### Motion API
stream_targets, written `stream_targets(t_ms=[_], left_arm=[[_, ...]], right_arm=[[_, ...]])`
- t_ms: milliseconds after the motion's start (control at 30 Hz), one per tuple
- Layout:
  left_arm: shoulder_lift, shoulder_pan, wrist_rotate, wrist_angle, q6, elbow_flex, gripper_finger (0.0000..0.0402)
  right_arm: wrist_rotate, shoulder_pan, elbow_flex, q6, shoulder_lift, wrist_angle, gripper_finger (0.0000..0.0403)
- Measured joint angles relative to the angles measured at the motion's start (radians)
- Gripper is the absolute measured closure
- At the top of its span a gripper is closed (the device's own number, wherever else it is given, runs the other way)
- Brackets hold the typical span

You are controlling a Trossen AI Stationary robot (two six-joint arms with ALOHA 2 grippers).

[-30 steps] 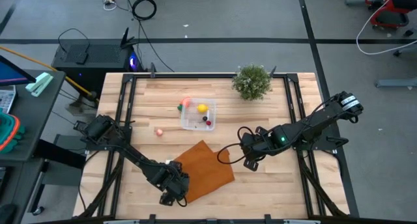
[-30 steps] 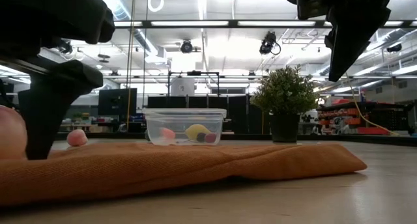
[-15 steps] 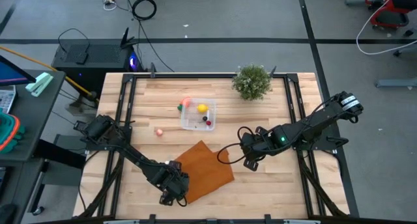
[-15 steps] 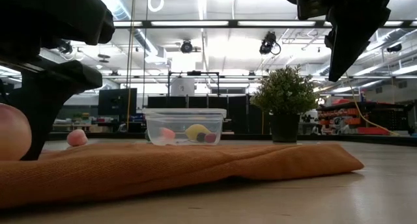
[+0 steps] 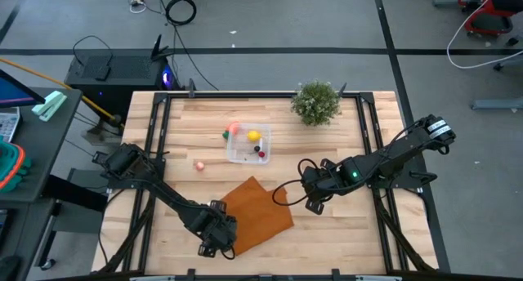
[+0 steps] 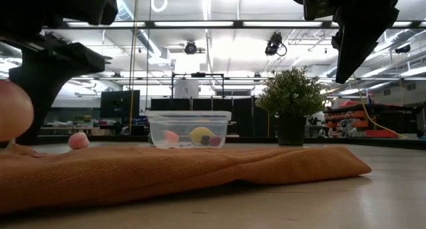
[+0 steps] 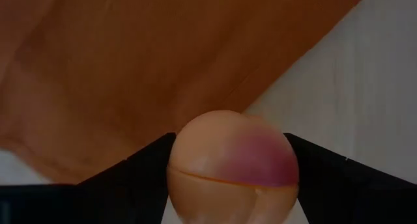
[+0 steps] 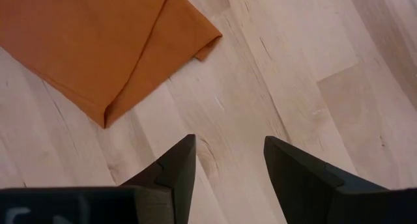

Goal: Pick and placing Produce into tupperware
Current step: Put the bottom pink peach into the transparent bin

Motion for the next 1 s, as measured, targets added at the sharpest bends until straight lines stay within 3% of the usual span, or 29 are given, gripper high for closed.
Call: stream_targets(t_ms=[433, 1000], left_arm=[[-0.021, 0.102, -0.002, -0.085, 0.066, -0.001, 0.0123], [-0.172, 0.397, -0.075, -0.071, 0.273, -0.001, 0.0130]], right_arm=[[-0.016, 0.000, 0.000, 0.006, 0.000, 0.000, 0.0251], [-0.019, 0.002, 0.000, 0.023, 0.000, -0.008, 0.0251]])
